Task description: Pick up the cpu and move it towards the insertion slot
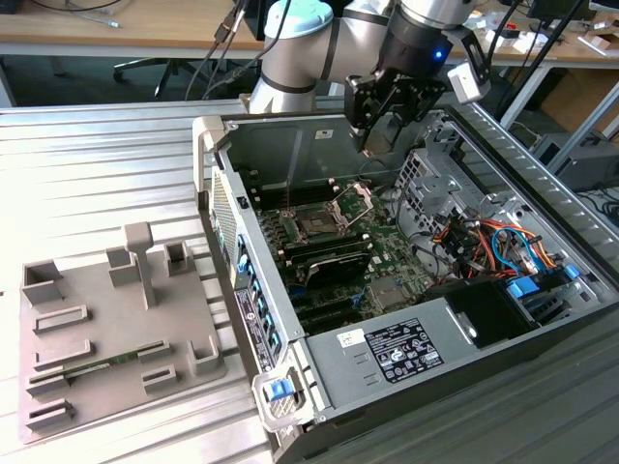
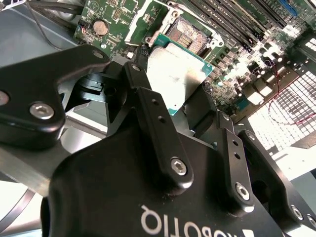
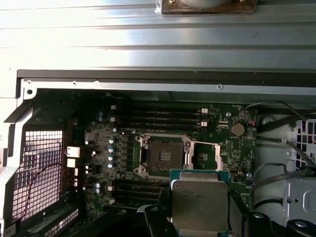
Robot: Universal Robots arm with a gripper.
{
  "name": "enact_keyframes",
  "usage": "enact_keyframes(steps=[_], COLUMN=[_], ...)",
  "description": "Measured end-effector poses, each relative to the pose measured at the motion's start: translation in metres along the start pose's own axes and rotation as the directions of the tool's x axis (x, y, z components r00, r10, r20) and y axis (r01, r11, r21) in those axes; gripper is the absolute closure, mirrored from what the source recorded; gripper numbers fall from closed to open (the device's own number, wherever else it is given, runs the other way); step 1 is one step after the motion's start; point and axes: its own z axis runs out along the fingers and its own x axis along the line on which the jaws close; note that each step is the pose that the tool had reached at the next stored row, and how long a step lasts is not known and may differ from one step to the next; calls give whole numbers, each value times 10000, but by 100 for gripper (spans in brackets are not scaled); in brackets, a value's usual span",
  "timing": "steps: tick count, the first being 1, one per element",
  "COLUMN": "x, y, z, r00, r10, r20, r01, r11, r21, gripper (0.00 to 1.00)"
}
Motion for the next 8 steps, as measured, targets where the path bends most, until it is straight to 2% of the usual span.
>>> enact_keyframes(steps=[8], x=[0], y=[-1], z=[25], r00=[10000], r10=[0], r20=[-1], r01=[0], r11=[10000], r21=[1], gripper=[45])
